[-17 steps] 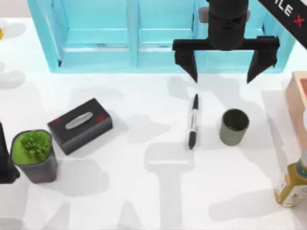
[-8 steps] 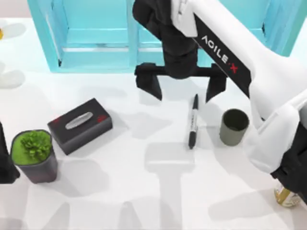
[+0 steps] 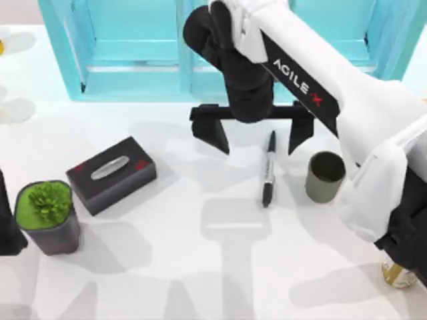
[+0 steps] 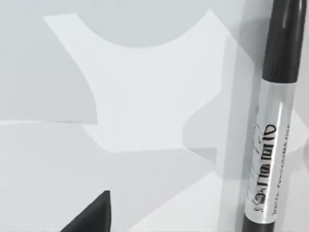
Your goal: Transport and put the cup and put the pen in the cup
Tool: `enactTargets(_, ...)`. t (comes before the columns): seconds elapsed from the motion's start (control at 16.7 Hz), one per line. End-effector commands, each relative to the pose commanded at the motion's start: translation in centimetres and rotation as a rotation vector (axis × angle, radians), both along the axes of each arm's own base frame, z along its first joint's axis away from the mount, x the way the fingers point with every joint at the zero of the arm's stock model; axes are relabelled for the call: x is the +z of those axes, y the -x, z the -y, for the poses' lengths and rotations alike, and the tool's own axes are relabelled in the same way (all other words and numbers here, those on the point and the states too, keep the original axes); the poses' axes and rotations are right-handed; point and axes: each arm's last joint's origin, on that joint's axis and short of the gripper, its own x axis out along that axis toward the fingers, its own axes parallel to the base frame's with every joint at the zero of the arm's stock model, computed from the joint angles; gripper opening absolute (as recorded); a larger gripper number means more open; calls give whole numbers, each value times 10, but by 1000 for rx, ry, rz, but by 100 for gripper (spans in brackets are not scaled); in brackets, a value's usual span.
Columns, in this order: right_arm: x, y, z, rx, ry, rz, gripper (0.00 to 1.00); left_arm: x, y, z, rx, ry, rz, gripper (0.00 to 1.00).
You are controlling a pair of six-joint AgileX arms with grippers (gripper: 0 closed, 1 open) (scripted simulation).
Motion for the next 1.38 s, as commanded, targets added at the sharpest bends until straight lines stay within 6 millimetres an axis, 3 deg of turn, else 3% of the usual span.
enactTargets(0.6, -29, -4, 3, 0, 5, -3, 100, 0, 0, 0, 0, 0, 0, 100)
enactTargets(1.38, -67, 10, 20, 0, 5, -3, 100, 0, 0, 0, 0, 0, 0, 100)
